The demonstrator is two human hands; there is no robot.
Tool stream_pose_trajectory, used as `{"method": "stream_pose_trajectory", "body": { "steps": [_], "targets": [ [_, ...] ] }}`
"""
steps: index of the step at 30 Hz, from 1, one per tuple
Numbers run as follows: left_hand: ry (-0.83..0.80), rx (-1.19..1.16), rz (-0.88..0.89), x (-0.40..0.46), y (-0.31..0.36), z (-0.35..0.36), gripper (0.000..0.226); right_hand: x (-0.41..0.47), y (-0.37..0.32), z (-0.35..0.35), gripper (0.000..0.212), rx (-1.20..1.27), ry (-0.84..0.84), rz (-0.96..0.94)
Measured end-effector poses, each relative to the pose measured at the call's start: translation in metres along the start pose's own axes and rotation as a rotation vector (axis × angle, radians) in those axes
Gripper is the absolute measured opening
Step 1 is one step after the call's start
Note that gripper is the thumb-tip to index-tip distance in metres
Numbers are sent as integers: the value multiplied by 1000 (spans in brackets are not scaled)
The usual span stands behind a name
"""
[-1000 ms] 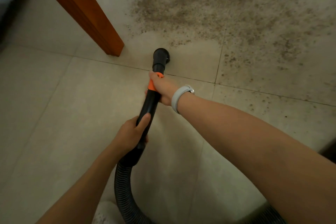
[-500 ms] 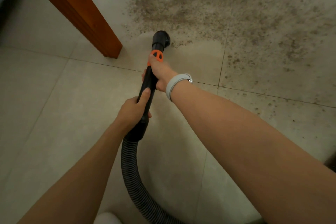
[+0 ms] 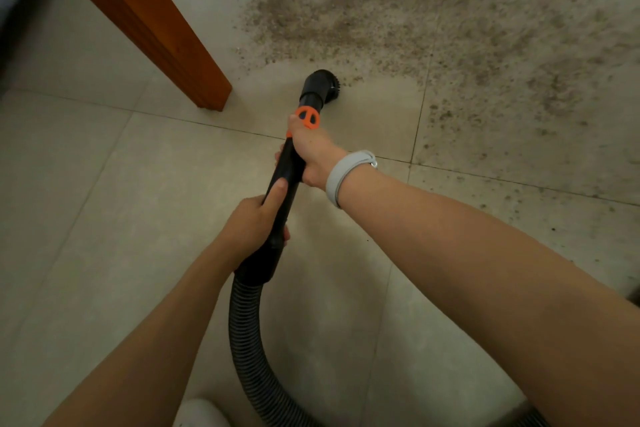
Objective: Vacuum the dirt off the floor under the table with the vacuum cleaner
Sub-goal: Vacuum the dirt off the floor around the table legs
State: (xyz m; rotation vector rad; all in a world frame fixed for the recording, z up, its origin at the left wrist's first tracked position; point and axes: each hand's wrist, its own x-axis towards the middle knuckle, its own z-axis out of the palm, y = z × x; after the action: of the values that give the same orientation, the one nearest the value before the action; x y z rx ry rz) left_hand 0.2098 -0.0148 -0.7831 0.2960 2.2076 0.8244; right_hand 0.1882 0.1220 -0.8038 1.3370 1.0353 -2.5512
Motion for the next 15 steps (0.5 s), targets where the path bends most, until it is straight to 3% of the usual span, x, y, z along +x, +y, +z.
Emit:
{"method": "stream_pose_trajectory", "body": {
  "steps": [6, 15],
  "targets": [
    [-52, 36, 24, 24, 39, 4, 62, -2, -42, -13, 33, 22, 66, -3],
    [-95, 62, 55, 4, 21, 5, 56, -10, -14, -20, 27, 90, 62, -21]
  ]
}}
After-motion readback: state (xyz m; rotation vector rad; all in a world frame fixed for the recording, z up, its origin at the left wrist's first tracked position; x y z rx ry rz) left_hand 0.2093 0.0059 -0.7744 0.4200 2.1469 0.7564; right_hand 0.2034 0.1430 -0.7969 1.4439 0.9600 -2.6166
